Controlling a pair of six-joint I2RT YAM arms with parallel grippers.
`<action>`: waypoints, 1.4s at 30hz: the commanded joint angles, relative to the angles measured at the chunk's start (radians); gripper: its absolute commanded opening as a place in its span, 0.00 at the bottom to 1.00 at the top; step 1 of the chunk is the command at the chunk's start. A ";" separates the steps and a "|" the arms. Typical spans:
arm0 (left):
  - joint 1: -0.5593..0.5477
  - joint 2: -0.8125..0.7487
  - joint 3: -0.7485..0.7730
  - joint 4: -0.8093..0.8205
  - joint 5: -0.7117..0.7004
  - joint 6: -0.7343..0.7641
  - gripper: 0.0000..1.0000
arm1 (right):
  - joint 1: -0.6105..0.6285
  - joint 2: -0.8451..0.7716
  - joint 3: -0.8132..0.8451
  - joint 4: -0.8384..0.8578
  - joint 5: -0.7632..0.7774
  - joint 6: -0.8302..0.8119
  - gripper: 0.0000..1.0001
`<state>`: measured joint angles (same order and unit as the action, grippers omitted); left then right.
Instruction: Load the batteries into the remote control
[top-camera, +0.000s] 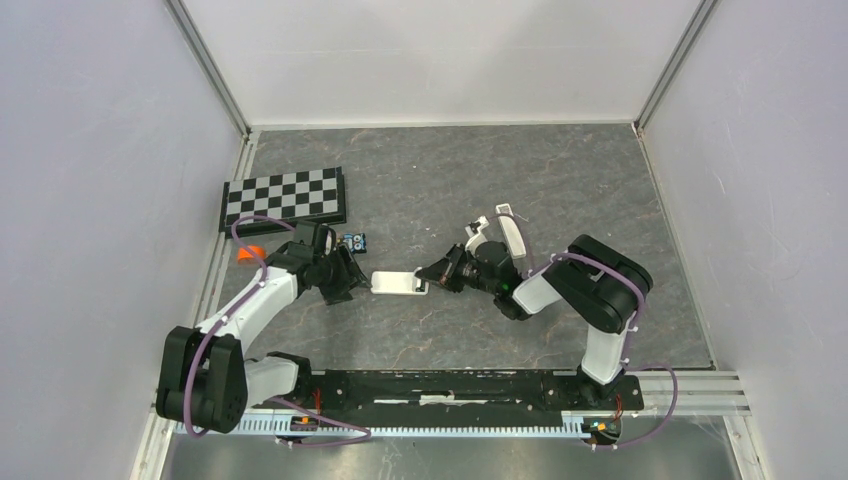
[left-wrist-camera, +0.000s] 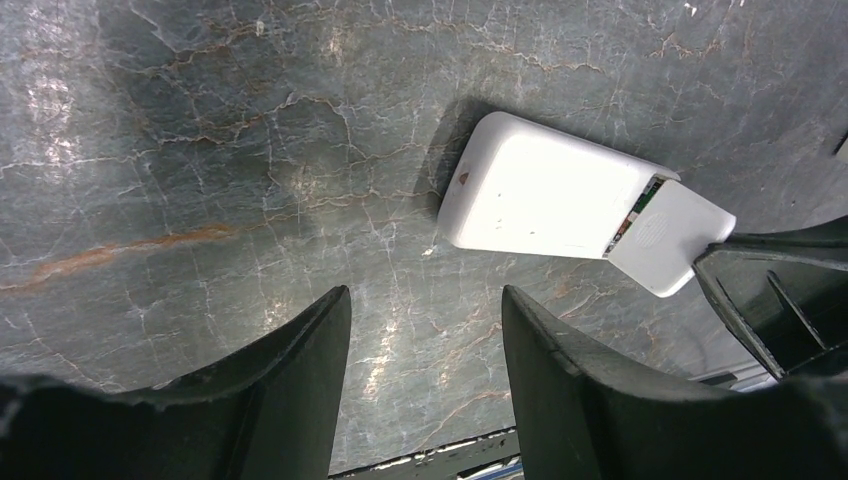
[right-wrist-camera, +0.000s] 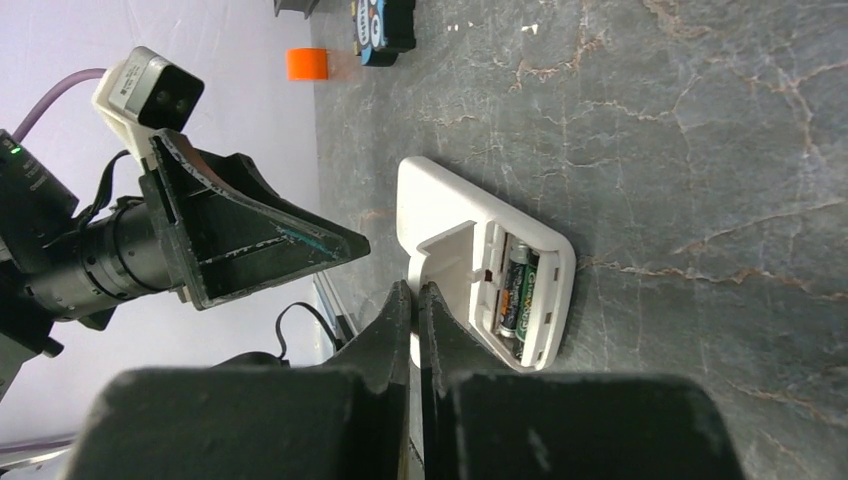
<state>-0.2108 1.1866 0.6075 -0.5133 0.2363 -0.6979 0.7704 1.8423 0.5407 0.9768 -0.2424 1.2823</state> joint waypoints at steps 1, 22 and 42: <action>0.005 -0.016 -0.006 0.032 0.008 0.041 0.63 | 0.003 0.034 0.036 -0.002 0.014 -0.024 0.00; 0.007 0.045 0.051 0.016 -0.022 0.067 0.63 | -0.059 0.027 0.080 -0.206 -0.096 -0.099 0.00; 0.006 0.167 0.061 0.093 0.060 0.049 0.60 | -0.072 0.071 0.072 -0.072 -0.166 -0.045 0.00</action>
<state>-0.2089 1.3411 0.6392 -0.4595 0.2722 -0.6682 0.6960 1.8935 0.6262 0.8608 -0.4198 1.2293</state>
